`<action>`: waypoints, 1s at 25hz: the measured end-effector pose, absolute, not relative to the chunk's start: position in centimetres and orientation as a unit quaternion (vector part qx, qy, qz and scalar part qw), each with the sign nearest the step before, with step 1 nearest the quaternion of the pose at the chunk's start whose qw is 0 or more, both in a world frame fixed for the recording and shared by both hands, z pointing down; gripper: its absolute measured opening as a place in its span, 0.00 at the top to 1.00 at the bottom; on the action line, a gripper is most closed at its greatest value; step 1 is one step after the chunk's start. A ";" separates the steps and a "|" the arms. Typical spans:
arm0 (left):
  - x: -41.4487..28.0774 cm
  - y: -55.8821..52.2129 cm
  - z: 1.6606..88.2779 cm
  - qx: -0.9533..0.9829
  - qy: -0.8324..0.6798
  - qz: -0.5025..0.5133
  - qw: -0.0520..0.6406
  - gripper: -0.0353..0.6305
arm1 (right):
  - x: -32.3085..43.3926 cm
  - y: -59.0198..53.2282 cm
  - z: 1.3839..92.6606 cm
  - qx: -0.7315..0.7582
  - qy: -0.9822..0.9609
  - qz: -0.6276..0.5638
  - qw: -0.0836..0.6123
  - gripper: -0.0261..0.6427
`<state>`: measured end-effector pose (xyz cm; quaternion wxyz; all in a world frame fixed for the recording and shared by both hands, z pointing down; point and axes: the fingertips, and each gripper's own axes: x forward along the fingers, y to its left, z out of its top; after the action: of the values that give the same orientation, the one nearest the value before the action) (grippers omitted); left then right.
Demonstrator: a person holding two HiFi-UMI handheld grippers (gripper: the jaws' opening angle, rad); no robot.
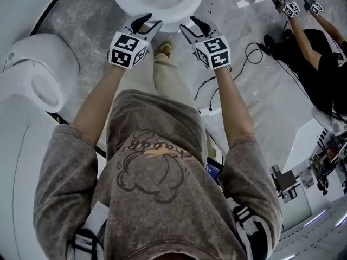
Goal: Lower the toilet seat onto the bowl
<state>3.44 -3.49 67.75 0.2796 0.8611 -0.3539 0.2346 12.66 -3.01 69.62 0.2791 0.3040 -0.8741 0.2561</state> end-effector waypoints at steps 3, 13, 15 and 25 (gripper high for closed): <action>4.3 -2.3 69.8 0.857 -0.331 0.259 0.297 0.70 | 13.5 -1.9 71.5 0.330 -0.858 0.292 0.262 0.66; 6.5 2.0 79.6 0.840 -0.277 0.322 0.338 0.71 | 14.8 -0.3 76.5 0.366 -0.826 0.344 0.255 0.66; 6.7 2.6 82.0 0.834 -0.272 0.333 0.346 0.71 | 15.0 0.1 77.6 0.371 -0.822 0.352 0.250 0.66; 8.4 3.4 89.4 0.822 -0.267 0.361 0.351 0.76 | 16.3 2.2 81.1 0.381 -0.812 0.382 0.222 0.66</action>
<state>8.42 3.35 89.38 0.3510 0.8217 -0.2668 0.3611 16.27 2.24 81.09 0.2224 0.3806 -0.8124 0.3818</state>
